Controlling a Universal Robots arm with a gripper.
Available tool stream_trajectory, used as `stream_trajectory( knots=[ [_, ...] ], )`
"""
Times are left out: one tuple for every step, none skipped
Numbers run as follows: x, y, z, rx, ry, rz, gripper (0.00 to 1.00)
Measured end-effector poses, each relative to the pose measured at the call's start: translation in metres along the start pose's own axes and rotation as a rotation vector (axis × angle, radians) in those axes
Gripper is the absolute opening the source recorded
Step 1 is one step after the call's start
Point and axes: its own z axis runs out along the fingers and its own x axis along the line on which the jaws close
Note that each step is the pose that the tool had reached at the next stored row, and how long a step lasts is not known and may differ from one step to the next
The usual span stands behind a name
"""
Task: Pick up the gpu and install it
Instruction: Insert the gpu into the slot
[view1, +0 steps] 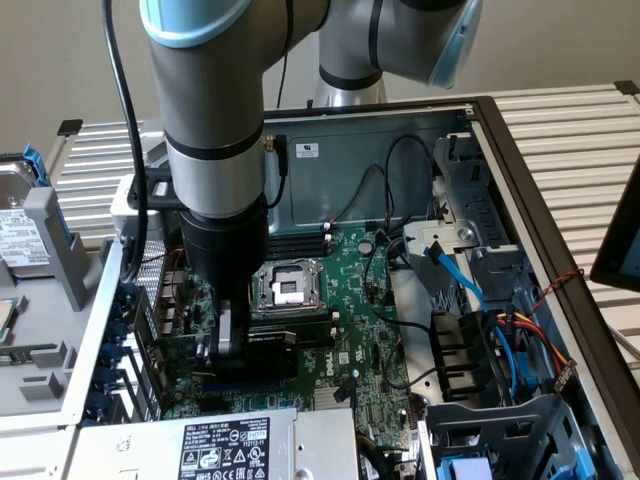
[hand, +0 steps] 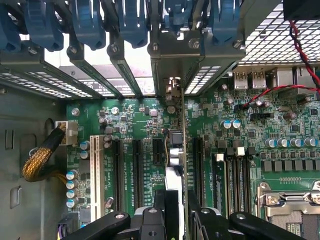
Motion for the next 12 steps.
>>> stream_trajectory(
  knots=[
    [0.0000, 0.0001, 0.0000, 0.0001, 0.0000, 0.000, 0.27],
    [0.0000, 0.0003, 0.0000, 0.0001, 0.0000, 0.000, 0.27],
    [0.0000, 0.0004, 0.0001, 0.0001, 0.0000, 0.000, 0.27],
    [0.0000, 0.0006, 0.0001, 0.0001, 0.0000, 0.000, 0.27],
    [0.0000, 0.0007, 0.0001, 0.0000, 0.0000, 0.000, 0.27],
    [0.0000, 0.0008, 0.0002, 0.0001, 0.0000, 0.000, 0.27],
    [0.0000, 0.0010, 0.0003, 0.0001, -0.0001, 0.000, 0.27],
    [0.0000, 0.0011, 0.0003, 0.0001, 0.0000, 0.000, 0.27],
    [0.0000, 0.0013, 0.0003, 0.0001, 0.0000, 0.000, 0.27],
    [0.0001, 0.0014, 0.0004, 0.0000, 0.0000, 0.000, 0.27],
    [0.0001, 0.0015, 0.0005, 0.0000, 0.0001, 0.000, 0.27],
    [0.0001, 0.0016, 0.0007, -0.0001, 0.0002, 0.000, 0.27]
  ],
)
